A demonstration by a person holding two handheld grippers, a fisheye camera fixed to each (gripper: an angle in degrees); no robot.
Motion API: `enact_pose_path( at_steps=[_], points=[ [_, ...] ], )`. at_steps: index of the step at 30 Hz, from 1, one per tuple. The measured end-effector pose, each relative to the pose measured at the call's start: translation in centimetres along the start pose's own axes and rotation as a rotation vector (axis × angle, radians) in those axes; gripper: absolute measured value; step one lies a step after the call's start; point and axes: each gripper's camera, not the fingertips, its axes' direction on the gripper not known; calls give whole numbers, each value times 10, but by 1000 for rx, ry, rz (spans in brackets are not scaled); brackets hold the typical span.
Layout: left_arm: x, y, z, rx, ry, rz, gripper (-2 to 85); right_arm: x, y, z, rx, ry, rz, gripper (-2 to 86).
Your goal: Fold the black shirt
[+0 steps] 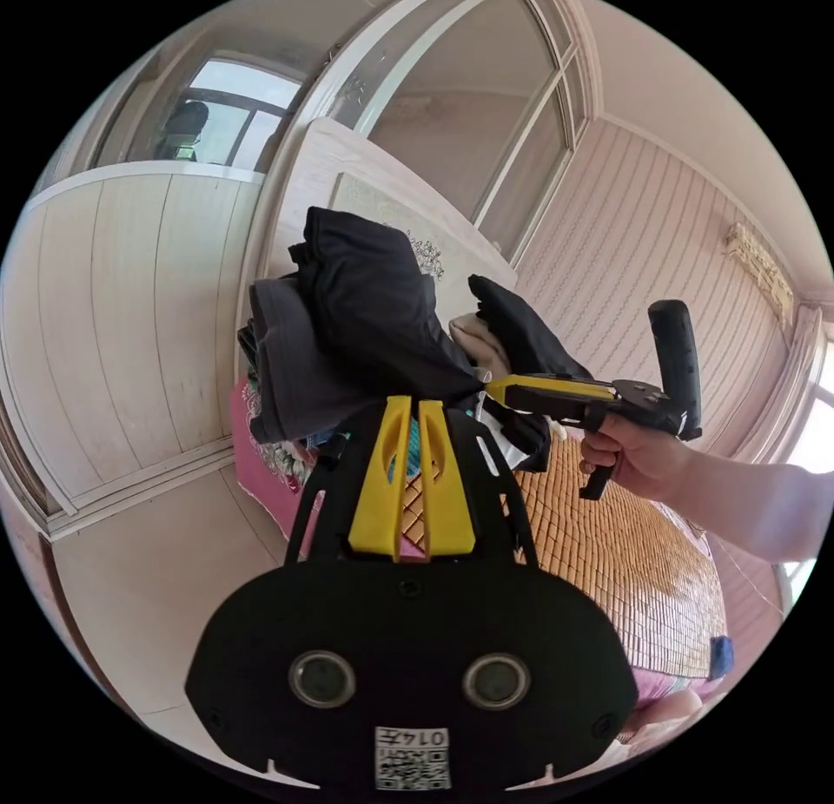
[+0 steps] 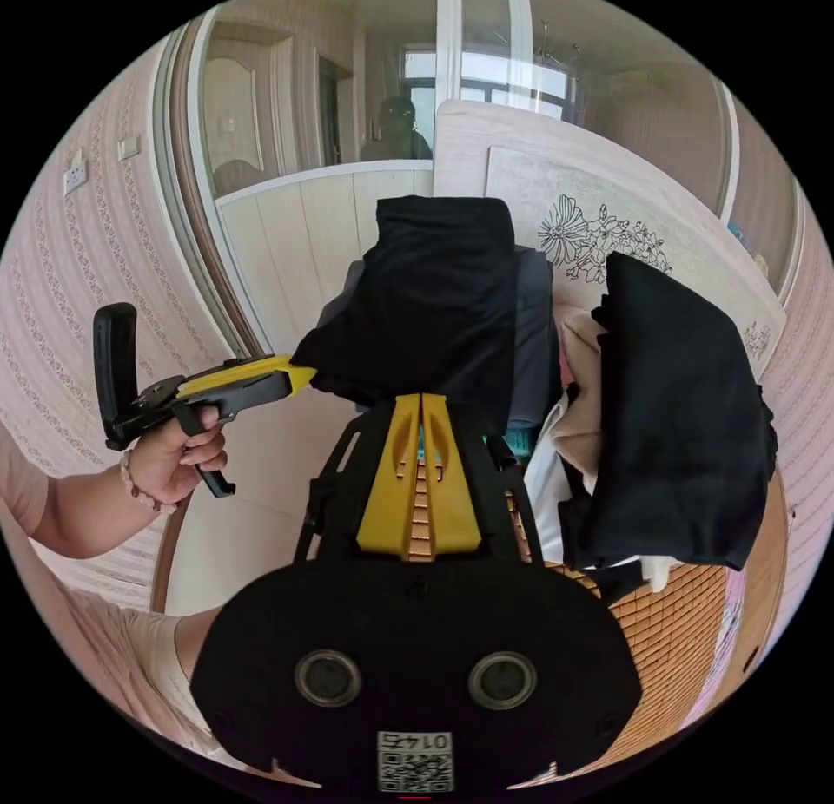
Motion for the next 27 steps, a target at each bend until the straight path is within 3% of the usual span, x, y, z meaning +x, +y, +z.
enact_pose_path(
  at_steps=[5,9,15,20,27],
  points=[
    [14,-12,-41,99,76,64,-10,-7,16,-44,130,-39,-14,19],
    [32,-23,-83,160,229,198,-10,-24,41,-79,226,-137,-94,95],
    [38,-19,-117,102,365,241,-10,-27,110,-126,301,-235,-42,15],
    [60,-20,-124,32,368,314,-10,-8,165,-168,390,-277,79,2],
    [107,-48,-117,-35,543,359,-10,28,266,-255,612,-265,274,-1]
  ],
)
